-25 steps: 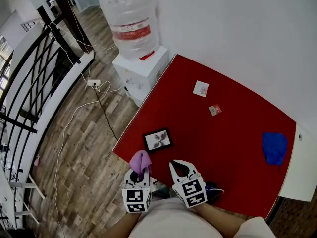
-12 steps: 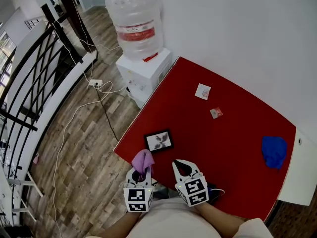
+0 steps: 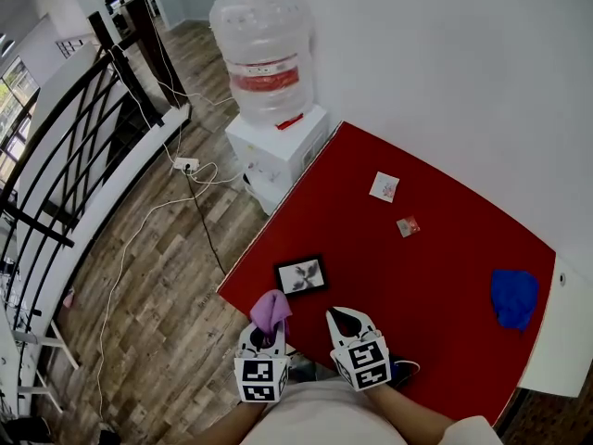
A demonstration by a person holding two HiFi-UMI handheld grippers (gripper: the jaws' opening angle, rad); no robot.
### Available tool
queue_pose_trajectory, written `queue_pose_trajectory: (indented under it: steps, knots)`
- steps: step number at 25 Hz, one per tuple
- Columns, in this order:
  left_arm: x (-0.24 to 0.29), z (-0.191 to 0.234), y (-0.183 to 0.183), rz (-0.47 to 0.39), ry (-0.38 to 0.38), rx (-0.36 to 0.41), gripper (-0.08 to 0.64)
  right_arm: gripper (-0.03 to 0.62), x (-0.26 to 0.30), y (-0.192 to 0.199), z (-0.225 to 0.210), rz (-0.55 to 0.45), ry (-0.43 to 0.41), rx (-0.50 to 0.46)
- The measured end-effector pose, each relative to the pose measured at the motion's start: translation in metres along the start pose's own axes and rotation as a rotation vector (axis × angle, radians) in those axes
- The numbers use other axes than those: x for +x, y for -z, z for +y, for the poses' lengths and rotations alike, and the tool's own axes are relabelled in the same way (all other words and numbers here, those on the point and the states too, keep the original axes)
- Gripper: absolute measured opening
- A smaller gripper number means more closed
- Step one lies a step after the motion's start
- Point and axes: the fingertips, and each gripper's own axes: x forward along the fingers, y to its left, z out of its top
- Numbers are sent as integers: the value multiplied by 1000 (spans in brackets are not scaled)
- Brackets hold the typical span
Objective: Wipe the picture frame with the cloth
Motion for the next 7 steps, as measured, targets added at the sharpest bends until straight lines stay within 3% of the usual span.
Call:
queue_pose_trajectory:
  steps: [7]
  knots:
    - [1, 1, 4, 3, 5, -2, 54, 3, 3, -1, -6, 1, 15, -5]
